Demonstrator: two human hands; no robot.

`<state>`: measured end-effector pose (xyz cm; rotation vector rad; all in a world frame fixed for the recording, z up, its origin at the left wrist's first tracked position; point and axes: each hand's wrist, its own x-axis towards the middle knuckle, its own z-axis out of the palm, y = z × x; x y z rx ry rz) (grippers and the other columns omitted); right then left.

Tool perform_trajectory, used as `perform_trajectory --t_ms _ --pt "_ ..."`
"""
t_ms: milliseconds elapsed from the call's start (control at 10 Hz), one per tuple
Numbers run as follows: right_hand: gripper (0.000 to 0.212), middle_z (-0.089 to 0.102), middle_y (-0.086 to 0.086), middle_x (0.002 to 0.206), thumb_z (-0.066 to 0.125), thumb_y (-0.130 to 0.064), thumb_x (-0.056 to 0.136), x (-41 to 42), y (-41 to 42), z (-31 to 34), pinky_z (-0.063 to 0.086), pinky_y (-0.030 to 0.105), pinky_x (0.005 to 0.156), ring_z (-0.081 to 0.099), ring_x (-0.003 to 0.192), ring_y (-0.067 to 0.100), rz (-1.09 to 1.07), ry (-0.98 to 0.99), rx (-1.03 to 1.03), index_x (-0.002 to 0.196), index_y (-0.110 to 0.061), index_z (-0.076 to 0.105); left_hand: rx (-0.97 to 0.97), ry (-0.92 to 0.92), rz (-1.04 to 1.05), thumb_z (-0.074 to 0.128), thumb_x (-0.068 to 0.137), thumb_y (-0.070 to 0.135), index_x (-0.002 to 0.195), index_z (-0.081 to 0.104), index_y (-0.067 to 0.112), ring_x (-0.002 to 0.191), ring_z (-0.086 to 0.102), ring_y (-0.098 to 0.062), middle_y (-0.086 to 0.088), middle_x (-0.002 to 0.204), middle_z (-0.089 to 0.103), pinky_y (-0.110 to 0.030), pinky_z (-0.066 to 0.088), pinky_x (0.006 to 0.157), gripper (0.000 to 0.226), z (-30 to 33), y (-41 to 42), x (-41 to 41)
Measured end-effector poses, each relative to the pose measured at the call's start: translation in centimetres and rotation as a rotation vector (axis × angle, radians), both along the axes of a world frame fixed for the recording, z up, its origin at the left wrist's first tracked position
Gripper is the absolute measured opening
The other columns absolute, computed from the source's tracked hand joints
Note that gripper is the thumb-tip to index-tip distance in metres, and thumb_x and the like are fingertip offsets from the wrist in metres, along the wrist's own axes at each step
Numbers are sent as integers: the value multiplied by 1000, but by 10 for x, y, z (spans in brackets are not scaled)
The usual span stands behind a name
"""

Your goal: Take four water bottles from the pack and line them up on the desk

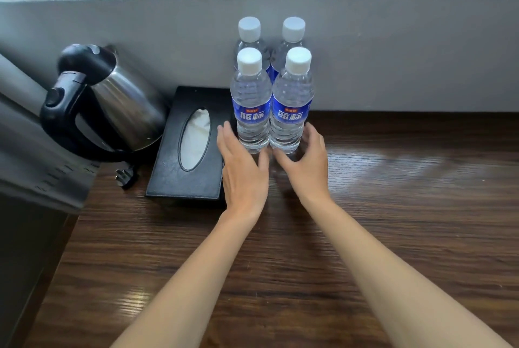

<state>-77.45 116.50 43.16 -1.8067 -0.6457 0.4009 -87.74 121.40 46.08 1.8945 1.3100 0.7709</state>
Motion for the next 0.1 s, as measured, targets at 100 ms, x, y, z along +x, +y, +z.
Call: perform_trajectory --t_ms 100 --pt "71 49 -8 133 79 -29 75 -9 -16 9 44 23 100 51 116 2 0 26 -31 136 -21 45 -47 -26 -6 65 90 28 151 15 27 134 50 -23 2 160 20 -46 48 104 79 3 -12 -12"
